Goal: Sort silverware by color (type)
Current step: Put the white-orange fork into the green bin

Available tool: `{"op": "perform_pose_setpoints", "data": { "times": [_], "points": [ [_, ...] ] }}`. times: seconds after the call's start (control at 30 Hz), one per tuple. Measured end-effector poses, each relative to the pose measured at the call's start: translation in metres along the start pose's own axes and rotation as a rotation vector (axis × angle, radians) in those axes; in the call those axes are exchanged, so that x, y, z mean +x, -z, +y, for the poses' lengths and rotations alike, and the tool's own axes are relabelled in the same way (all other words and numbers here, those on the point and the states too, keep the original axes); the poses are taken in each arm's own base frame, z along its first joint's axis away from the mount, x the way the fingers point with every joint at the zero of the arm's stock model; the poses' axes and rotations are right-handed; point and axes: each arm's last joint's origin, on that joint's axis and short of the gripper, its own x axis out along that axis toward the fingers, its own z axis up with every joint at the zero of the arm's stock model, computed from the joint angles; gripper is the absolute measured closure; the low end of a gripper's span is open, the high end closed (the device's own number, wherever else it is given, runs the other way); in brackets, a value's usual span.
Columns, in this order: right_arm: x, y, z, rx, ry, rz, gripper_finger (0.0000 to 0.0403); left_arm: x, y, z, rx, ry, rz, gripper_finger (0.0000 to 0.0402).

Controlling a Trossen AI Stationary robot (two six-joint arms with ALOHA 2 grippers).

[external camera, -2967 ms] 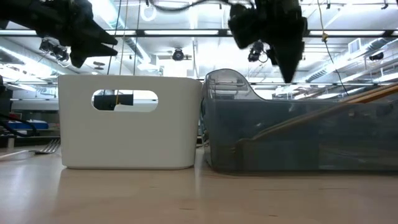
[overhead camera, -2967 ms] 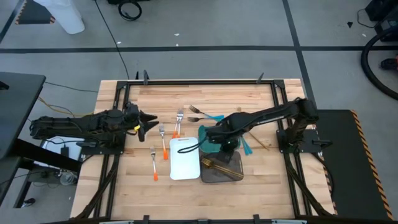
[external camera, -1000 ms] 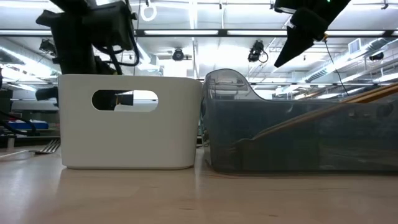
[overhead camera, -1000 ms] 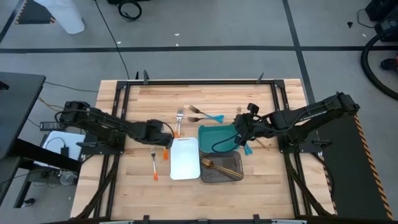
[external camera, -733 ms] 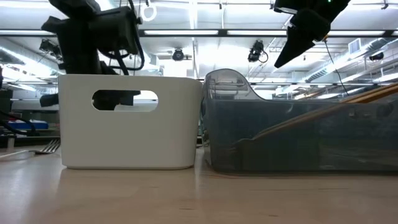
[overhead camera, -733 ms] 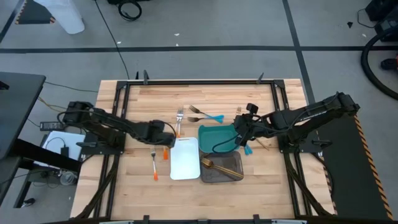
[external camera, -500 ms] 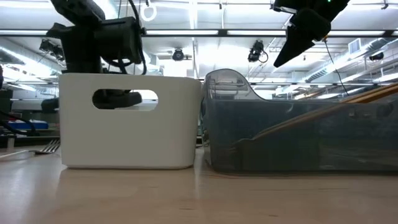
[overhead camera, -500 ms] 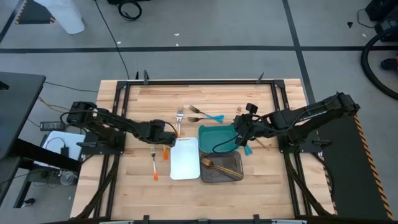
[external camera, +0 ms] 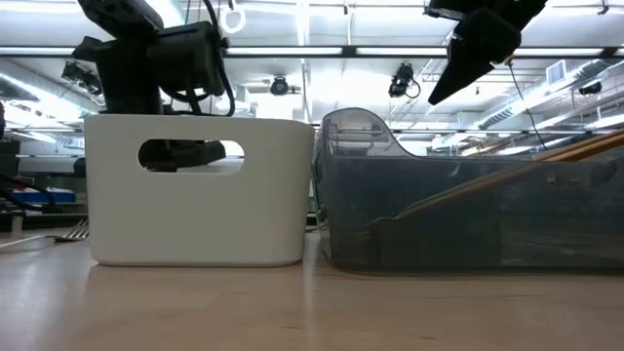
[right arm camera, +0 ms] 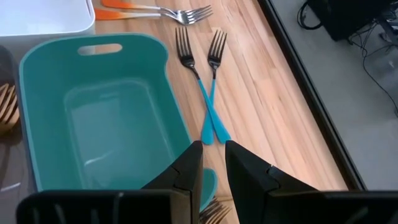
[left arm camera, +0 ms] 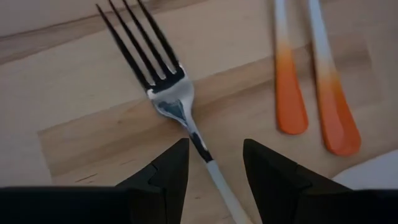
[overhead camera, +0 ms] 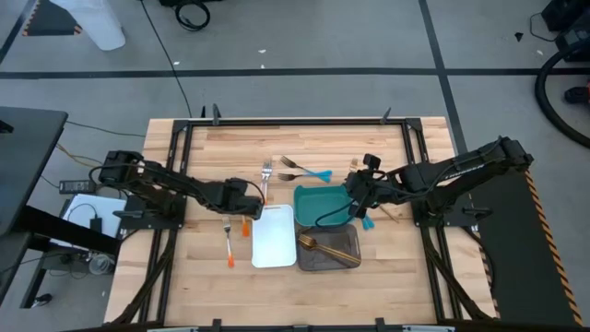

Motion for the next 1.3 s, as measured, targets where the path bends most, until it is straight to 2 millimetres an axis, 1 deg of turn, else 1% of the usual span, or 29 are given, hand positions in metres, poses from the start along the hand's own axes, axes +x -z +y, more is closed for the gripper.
{"op": "perform_pose_setpoints", "data": {
  "times": [0.13, 0.27, 0.43, 0.57, 0.77, 0.9, 1.07, 1.3],
  "points": [
    [0.000, 0.000, 0.000, 0.008, -0.001, -0.001, 0.0323, -0.002, 0.001, 0.000, 0.003, 0.001, -0.006, 0.0242],
    [0.000, 0.000, 0.000, 0.009, -0.002, -0.001, 0.0323, -0.004, 0.006, 0.001, 0.032, -0.010, -0.010, 0.0242],
    [0.000, 0.000, 0.001, 0.009, -0.021, 0.003, 0.0323, -0.011, 0.012, 0.003, 0.069, -0.018, -0.012, 0.0242],
    [0.000, 0.000, 0.001, 0.010, -0.024, 0.003, 0.0323, -0.019, 0.013, 0.008, 0.087, -0.028, -0.036, 0.0242],
    [0.000, -0.001, 0.001, 0.014, -0.030, -0.001, 0.0323, -0.016, 0.012, 0.005, 0.080, -0.017, -0.055, 0.0242],
    [0.000, -0.001, 0.001, 0.015, -0.034, -0.002, 0.0323, -0.011, 0.013, 0.002, 0.099, -0.016, -0.076, 0.0242],
    [0.000, -0.001, 0.002, 0.016, -0.052, 0.000, 0.0323, -0.007, 0.014, 0.003, 0.141, -0.034, -0.072, 0.0242],
    [0.000, -0.001, 0.002, 0.017, -0.057, -0.001, 0.0323, -0.007, 0.015, 0.003, 0.182, -0.030, -0.088, 0.0263]
  ]
}}
